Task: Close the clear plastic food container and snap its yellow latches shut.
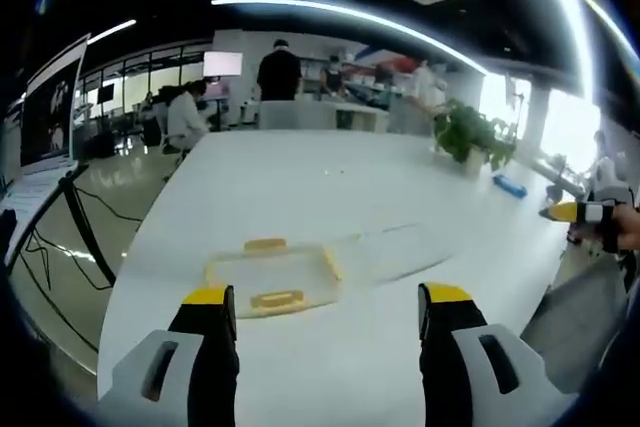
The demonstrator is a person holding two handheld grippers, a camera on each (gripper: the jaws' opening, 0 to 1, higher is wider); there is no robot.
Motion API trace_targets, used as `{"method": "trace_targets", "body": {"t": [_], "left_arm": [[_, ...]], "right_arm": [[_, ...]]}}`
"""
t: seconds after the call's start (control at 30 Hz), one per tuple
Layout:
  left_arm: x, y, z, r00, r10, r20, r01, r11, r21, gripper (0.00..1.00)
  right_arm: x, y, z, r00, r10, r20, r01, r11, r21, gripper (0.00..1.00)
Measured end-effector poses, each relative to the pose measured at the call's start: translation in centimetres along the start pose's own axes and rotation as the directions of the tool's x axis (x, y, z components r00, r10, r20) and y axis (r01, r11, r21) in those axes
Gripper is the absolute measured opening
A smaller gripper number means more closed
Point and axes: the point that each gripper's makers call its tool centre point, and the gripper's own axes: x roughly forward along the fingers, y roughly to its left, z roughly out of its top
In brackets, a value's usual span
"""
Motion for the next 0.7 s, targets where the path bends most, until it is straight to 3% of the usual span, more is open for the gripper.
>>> {"method": "trace_targets", "body": {"t": [0.7], "left_arm": [[0.3, -0.14, -0.59, 1.0, -0.003, -0.024, 0.003, 1.0, 0.01, 0.72]], "right_arm": [[0.33, 0.45, -0.77, 0.999, 0.014, -0.031, -0.014, 1.0, -0.008, 0.48]]}}
